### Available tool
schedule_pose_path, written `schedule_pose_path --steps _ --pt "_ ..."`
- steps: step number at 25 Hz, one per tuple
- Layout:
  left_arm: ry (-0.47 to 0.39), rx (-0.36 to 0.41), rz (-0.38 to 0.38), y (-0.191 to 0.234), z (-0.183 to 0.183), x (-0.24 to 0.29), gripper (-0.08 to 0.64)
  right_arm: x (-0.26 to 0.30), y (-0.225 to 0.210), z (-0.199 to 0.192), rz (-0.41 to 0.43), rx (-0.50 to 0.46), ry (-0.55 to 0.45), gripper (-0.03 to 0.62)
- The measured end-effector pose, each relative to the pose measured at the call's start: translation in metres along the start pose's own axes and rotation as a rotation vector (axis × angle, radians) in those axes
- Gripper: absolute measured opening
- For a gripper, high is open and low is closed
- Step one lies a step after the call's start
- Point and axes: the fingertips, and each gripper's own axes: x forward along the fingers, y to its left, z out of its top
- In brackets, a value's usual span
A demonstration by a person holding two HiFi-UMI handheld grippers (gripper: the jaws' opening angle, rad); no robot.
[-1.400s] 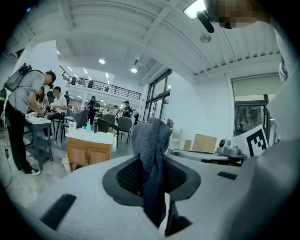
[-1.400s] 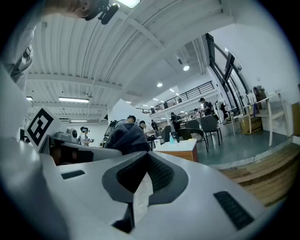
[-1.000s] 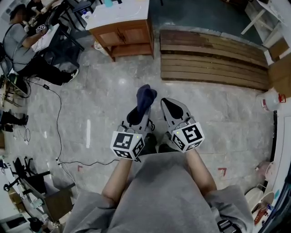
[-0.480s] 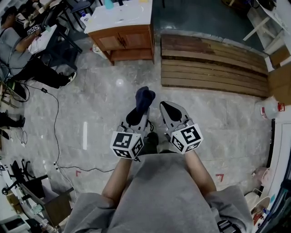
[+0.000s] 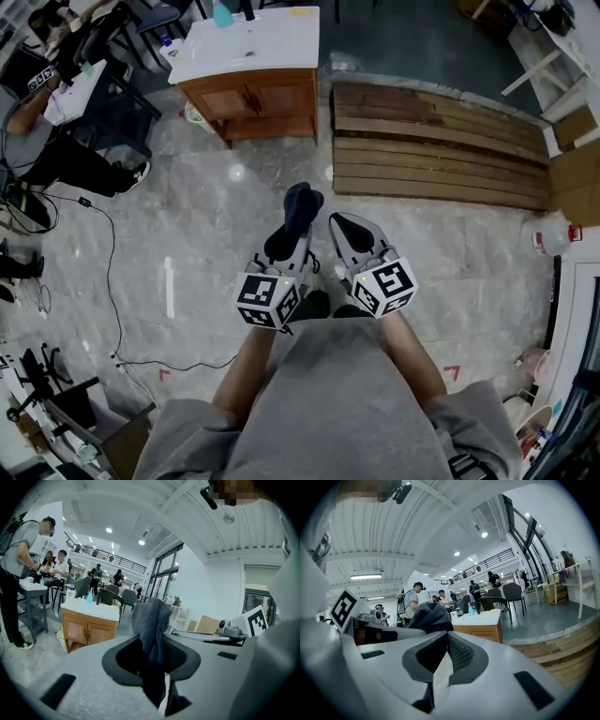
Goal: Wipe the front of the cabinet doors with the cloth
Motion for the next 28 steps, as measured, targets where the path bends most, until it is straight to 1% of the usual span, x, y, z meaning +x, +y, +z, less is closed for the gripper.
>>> schedule_pose_path --steps 5,14,22,28 --pt "0.008 -0.020 -0.007 0.029 0.008 0.017 0.087 0.029 -0.006 0.007 -0.024 -0.006 0.005 0.012" --pt "0.021 -0.027 -0.010 0.056 0.018 0.057 0.087 0.067 -0.040 0.014 -0.038 0.006 0.010 0.012" --pt "0.033 -0.035 0.031 0.092 0.028 0.108 0.087 0.117 -0.088 0.023 -0.022 0.024 0.015 0.012" --pt "0.044 -0.055 0.071 0.123 0.035 0.156 0.087 0.163 -0.129 0.023 0.004 0.037 0.051 0.012"
